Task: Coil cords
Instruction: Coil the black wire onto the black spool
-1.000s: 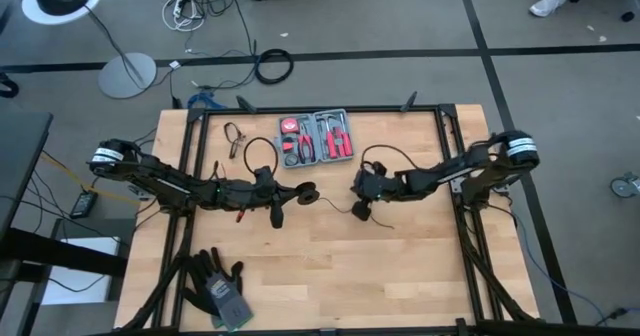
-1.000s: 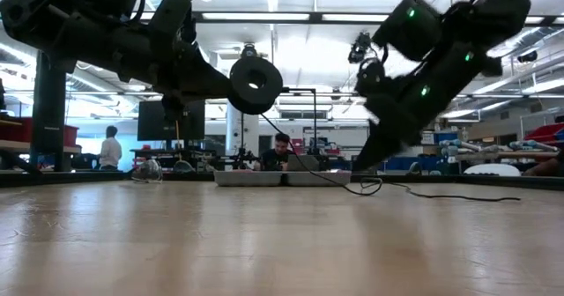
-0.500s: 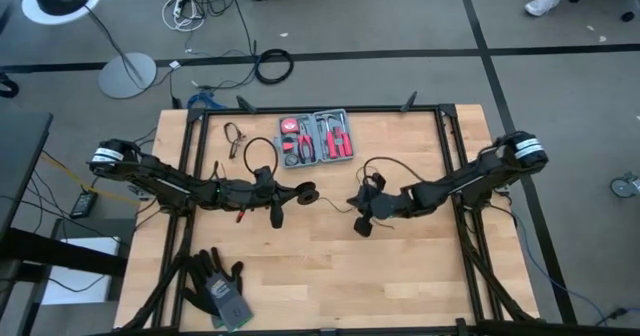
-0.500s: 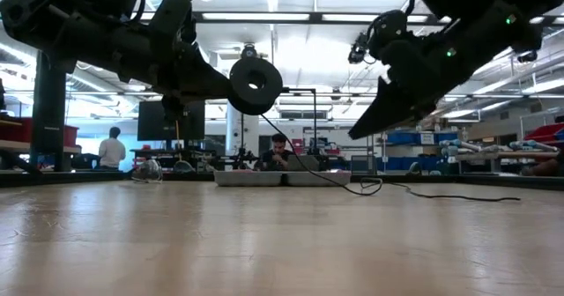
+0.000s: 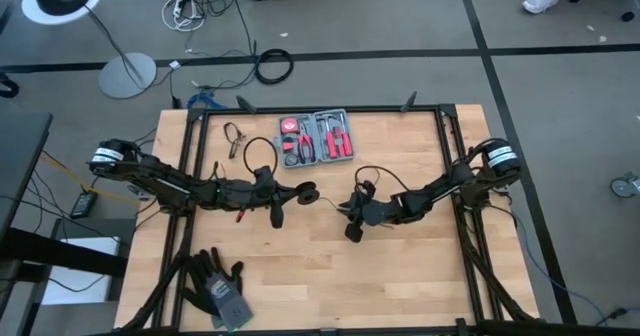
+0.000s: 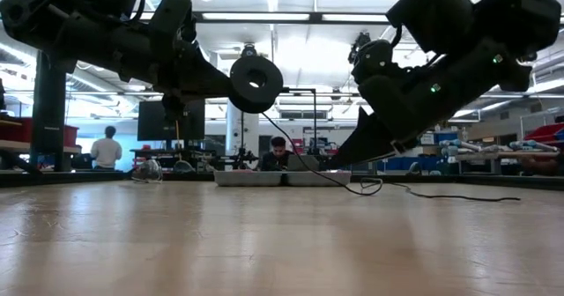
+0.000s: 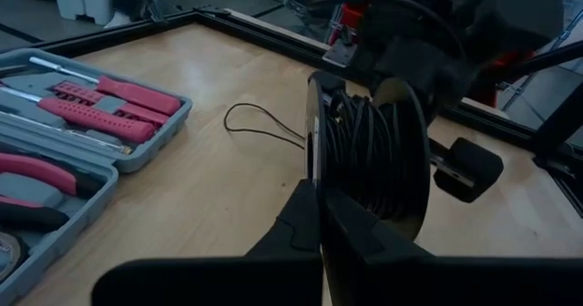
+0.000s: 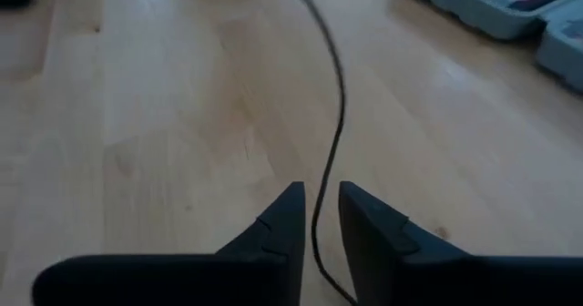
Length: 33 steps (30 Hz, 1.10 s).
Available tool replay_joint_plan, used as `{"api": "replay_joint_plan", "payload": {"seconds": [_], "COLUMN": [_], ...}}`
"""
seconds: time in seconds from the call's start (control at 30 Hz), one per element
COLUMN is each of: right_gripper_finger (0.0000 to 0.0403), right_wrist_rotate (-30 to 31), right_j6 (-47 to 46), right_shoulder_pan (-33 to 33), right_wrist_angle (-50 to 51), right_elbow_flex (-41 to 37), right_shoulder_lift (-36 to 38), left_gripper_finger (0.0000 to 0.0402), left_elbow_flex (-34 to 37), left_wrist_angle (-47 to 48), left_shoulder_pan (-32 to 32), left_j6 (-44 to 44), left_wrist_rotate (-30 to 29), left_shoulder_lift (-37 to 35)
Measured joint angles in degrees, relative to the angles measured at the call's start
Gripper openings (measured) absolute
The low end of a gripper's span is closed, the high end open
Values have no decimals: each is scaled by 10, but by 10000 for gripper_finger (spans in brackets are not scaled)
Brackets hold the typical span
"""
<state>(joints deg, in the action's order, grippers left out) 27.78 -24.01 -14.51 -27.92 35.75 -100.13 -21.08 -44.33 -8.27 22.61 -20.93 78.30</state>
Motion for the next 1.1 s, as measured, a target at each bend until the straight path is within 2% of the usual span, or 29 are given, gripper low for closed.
{"api": "replay_joint_plan", "payload": {"seconds": [0.23, 0.47, 0.57, 0.73, 0.93, 1.1], "right_gripper_finger": [108, 112, 95, 11, 3, 20], "right_wrist_rotate": [-8, -9, -9, -10, -11, -19], "right_j6": [-1, 14, 17, 34, 42, 43], "right_shoulder_pan": [0, 9, 11, 11, 11, 11], "right_wrist_angle": [9, 51, 69, 75, 71, 41], "right_elbow_flex": [0, 0, 0, 0, 0, 0], "right_shoulder_lift": [-1, -1, -1, 0, 4, 5], "left_gripper_finger": [0, 0, 0, 0, 0, 0], "left_elbow_flex": [0, 0, 0, 0, 0, 0], "left_wrist_angle": [0, -26, -34, -40, -39, -39], "left_shoulder_pan": [0, 0, 0, 0, 0, 0], "left_j6": [0, -2, -8, -10, -10, -10], "left_wrist_rotate": [0, -1, -1, 7, 7, 7], "left_shoulder_lift": [0, 0, 0, 0, 0, 0]}}
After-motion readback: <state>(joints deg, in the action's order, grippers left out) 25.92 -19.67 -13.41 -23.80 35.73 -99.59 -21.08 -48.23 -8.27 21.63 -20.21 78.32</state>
